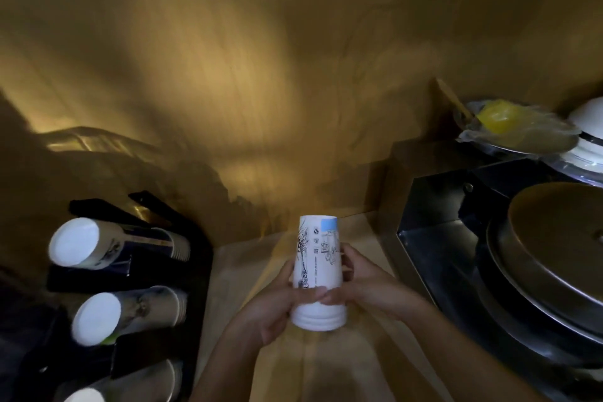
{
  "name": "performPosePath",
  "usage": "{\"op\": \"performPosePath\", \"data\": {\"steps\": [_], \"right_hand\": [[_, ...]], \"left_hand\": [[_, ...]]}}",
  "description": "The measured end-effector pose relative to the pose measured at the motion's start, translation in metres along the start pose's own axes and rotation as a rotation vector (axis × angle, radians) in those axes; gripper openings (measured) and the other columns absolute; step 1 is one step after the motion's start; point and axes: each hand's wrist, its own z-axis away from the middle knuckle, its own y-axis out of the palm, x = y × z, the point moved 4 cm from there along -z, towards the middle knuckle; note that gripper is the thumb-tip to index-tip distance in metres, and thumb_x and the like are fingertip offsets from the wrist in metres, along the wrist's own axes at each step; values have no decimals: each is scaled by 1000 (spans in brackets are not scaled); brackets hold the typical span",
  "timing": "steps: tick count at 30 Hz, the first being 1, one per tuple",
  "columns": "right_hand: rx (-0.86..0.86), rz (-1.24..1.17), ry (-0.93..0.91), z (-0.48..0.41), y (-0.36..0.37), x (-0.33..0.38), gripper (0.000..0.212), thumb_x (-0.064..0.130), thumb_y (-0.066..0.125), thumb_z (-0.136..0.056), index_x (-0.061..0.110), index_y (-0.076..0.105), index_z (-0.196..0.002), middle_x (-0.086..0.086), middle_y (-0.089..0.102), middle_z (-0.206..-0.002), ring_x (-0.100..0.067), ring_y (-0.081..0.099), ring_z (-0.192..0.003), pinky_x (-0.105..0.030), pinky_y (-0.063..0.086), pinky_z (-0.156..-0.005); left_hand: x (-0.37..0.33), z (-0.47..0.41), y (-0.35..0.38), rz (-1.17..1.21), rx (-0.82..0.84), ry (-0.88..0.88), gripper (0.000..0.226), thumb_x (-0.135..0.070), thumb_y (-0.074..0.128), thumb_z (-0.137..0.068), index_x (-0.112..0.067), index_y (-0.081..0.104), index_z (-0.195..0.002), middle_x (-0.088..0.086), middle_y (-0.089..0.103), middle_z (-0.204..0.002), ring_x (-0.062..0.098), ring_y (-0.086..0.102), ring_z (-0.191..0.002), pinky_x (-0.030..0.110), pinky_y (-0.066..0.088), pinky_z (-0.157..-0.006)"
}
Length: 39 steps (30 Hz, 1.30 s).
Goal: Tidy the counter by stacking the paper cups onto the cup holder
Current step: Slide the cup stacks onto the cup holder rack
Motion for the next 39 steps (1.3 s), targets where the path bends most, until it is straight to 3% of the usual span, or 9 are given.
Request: {"op": "performPosePath", "data": {"steps": [5,11,20,24,28,31,34,36,39], "right_hand": [[56,90,-132,-17,31,27,81,-5,81,-60,22,38,-123,-7,55,-127,-19,58,-111,-35,52,-88],[226,173,-278,-21,85,73,92,8,84,-56,31,34,-129,10,58,-121,-4,58,-109,-23,52,-81],[360,275,-473,-18,175,135,96,40,85,-49,47,30,-127,22,53,-124,7,52,-112,-15,46,-89],[451,301,-500,-11,215,141,101,42,83,-50,48,23,-131,16,49,-133,2,46,-121,-22,44,-97],[522,403,-543,3,249,140,94,38,81,-57,78,13,-108,52,40,-114,28,37,-108,4,38,-79],[549,469,-531,10,271,133,92,42,79,-60,71,12,-117,26,39,-134,6,39,-122,-30,43,-102],[574,558,-540,12,284,125,93,48,75,-59,67,8,-120,25,34,-133,-6,35,-128,-50,35,-107],[595,612,-530,11,291,118,92,42,76,-63,70,6,-118,27,32,-133,-6,31,-131,-52,32,-109],[590,661,-533,8,296,108,94,36,77,-66,67,7,-120,26,34,-135,3,32,-124,-39,38,-106]], "left_hand": [[-28,35,-23,-158,-195,167,86,-15,85,-43,-23,51,-122,10,67,-118,25,64,-108,42,53,-93],[-54,94,-48,-200,-349,350,80,-1,77,-53,-17,44,-124,4,67,-115,13,68,-100,22,56,-73],[-80,192,-97,-326,-582,515,90,-16,86,-54,-38,42,-129,-13,66,-117,1,62,-106,18,55,-77],[-71,232,-114,-362,-664,535,86,-26,86,-54,-41,42,-126,-16,64,-118,4,60,-111,21,55,-82],[-52,263,-127,-359,-700,520,83,-23,85,-60,-45,39,-125,-19,61,-121,4,59,-113,24,56,-84],[-36,277,-139,-317,-694,517,83,-12,84,-60,-40,40,-125,-14,63,-122,8,60,-113,20,55,-82],[-21,283,-148,-293,-696,513,86,-6,84,-59,-41,40,-123,-16,65,-117,4,61,-109,14,53,-77],[-11,283,-156,-312,-710,488,87,-6,85,-59,-45,38,-121,-17,65,-115,1,61,-107,11,52,-76],[3,278,-166,-406,-758,412,94,-19,87,-57,-50,30,-125,-21,60,-116,-8,55,-109,5,48,-77]]}}
